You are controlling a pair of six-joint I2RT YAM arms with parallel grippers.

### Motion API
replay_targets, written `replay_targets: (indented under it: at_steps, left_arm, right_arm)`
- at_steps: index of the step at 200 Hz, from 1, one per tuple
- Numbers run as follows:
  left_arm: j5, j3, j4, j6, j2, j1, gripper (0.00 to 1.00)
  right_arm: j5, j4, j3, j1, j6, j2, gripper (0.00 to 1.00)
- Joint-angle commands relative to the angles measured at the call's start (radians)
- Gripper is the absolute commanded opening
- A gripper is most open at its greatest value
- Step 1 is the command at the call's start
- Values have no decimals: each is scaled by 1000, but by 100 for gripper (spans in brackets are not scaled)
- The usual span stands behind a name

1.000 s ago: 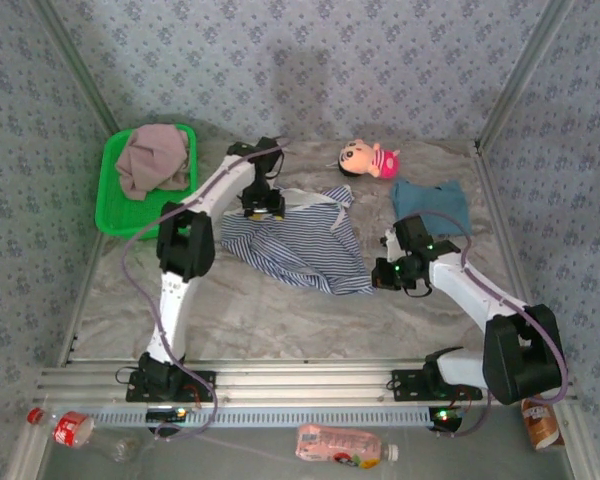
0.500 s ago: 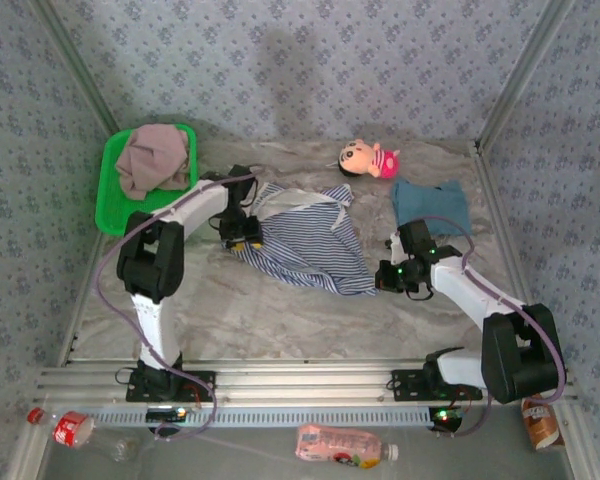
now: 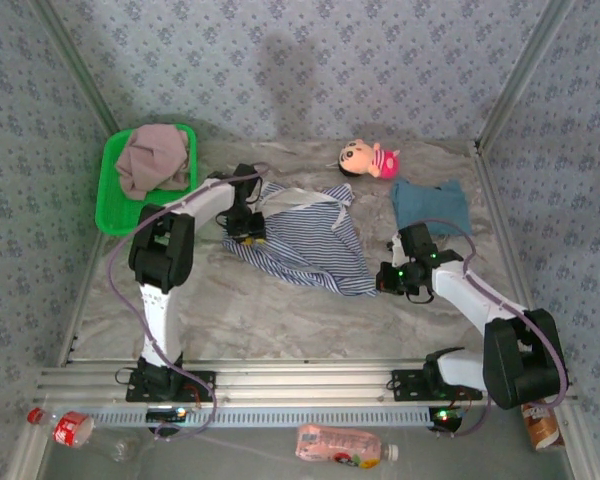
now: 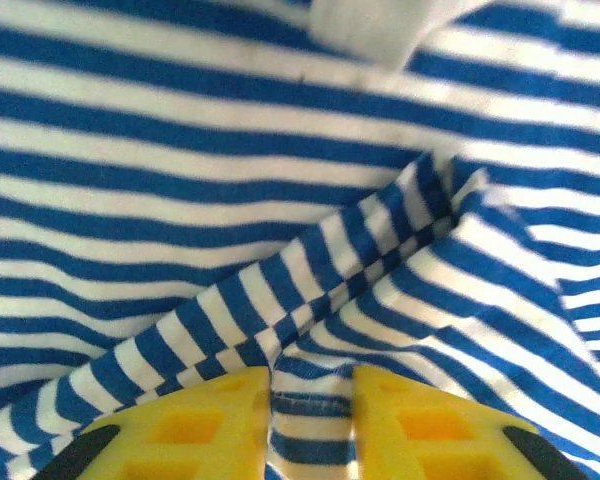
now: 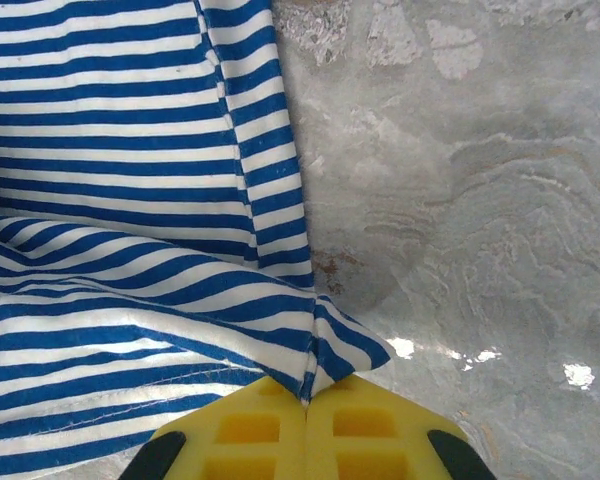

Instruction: Fold and stack the tank tops

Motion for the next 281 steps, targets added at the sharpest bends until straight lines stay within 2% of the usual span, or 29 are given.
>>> replay_targets:
  at_steps: [1,45,74,118,133,147,177,201,240,281]
  left_arm:
    - [-19,55,-46,23,15,6,24]
    - [13,59,-69,36,19,6,21]
    - [3,56,-89,41,37,-4,31]
    - [26,30,-60,33,52,-8,30]
    - [32,27,-60,34,56,-10,25]
    - [29,29,-63,34,43,-10,14]
    - [-27,72,-140,46,5,-10,1]
    - [-85,123,-245,50,-68,-13,0]
    - [-169,198,-436,16,-261,-12,1]
    - [-256,325,-598,-25,-473,-3,2]
  right_arm:
    - [12,-4,-20,-6,21,-21,0]
    - [-1,6,-25,-3,21,-19,0]
    - [0,2,-25,-3,20,-27,0]
    - [-2,-4,-36,-3,23,-40,0]
    - [-1,-5,-34,-3,23,-42,0]
    - [1,-6,-35,-4,24,-44,0]
    - [2,-1,-31,-4,23,-55,0]
    - [22,17,-14,-4,16,-134,0]
    - [21,107,44,0,-1,-355,0]
    - [36,190,158,-1,-97,-518,0]
